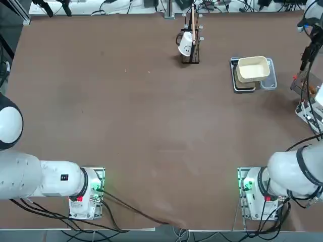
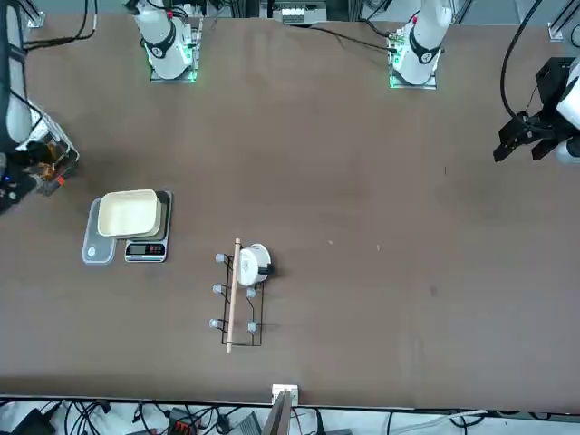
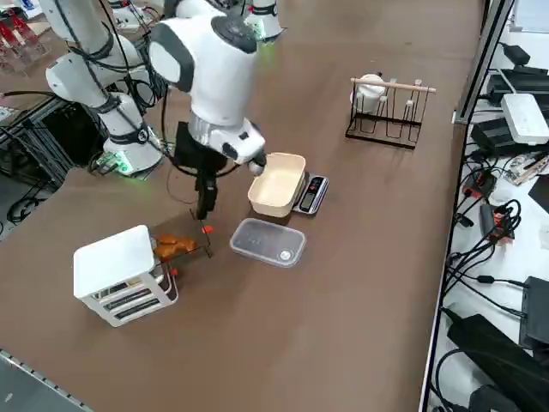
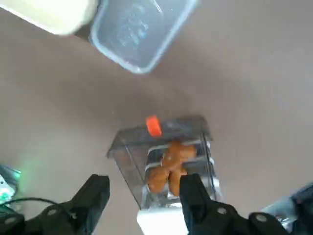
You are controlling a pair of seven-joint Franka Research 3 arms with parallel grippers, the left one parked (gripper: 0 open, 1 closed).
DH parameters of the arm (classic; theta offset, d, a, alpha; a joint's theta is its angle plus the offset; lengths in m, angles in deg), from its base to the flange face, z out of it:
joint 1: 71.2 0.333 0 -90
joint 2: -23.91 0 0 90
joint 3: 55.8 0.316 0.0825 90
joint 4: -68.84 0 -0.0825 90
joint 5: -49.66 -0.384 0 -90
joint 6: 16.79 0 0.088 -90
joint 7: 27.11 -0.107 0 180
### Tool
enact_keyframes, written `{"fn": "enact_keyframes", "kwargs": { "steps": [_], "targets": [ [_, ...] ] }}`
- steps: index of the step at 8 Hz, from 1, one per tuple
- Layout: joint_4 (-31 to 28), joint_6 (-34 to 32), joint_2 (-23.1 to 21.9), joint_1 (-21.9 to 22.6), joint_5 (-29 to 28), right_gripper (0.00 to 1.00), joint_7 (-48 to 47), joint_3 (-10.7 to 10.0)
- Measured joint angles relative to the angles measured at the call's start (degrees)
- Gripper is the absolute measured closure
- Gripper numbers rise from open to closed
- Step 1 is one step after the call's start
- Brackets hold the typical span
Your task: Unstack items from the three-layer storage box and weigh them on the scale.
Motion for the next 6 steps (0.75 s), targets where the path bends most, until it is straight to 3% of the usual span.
{"fn": "enact_keyframes", "kwargs": {
  "steps": [3,6],
  "targets": [
    [-6.08,7.68,1.41,-3.73,-0.28,0.17,-10.43,-0.47],
    [-8.45,12.46,1.56,-4.86,-0.28,0.18,-12.71,-0.53]
  ]
}}
